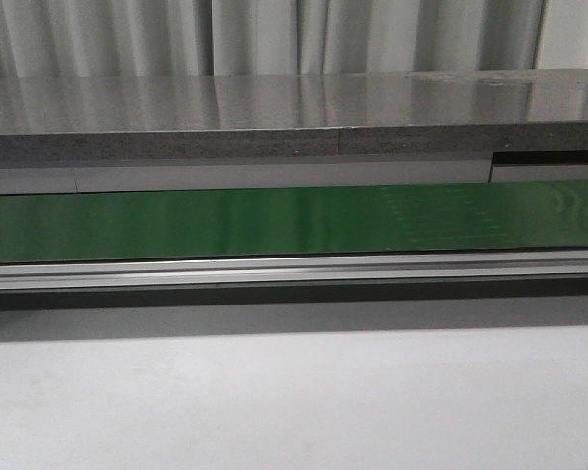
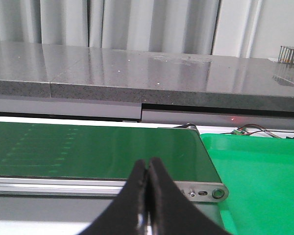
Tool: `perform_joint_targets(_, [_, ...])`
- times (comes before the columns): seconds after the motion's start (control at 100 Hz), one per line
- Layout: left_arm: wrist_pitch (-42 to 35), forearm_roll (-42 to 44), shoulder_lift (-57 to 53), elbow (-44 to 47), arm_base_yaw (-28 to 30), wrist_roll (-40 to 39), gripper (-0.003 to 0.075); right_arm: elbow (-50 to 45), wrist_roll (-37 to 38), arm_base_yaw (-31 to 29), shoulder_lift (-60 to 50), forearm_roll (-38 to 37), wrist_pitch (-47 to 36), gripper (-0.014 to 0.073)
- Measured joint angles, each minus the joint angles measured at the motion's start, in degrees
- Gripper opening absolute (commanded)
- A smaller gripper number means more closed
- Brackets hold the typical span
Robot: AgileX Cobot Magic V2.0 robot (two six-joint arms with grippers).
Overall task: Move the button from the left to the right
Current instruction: 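Lower the left gripper and close it around the yellow button's base, then lift the button and set it on the conveyor belt, open left gripper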
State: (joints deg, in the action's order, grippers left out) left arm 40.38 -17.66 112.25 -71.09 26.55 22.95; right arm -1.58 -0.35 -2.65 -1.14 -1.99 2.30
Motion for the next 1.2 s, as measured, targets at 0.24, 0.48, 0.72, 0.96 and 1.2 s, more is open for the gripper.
perform_joint_targets(0.24, [0.1, 0.6, 1.3, -0.1, 0.0, 0.0, 0.0297, 0.0, 0.0, 0.0, 0.0, 0.0, 0.0, -0.0108])
perform_joint_targets(0.48, [0.6, 0.6, 1.4, -0.5, 0.0, 0.0, 0.0083, 0.0, 0.0, 0.0, 0.0, 0.0, 0.0, -0.0108])
perform_joint_targets(0.72, [5.6, 0.6, 1.2, -3.7, 0.0, 0.0, 0.0052, 0.0, 0.0, 0.0, 0.0, 0.0, 0.0, -0.0108])
perform_joint_targets(0.96, [9.7, 0.6, -4.8, -8.1, -0.2, 0.0, 0.0052, 0.0, 0.0, 0.0, 0.0, 0.0, 0.0, -0.0108])
perform_joint_targets(1.2, [13.4, 0.6, -9.1, -8.9, -3.9, 0.1, 0.0052, 0.0, 0.0, 0.0, 0.0, 0.0, 0.0, -0.0108])
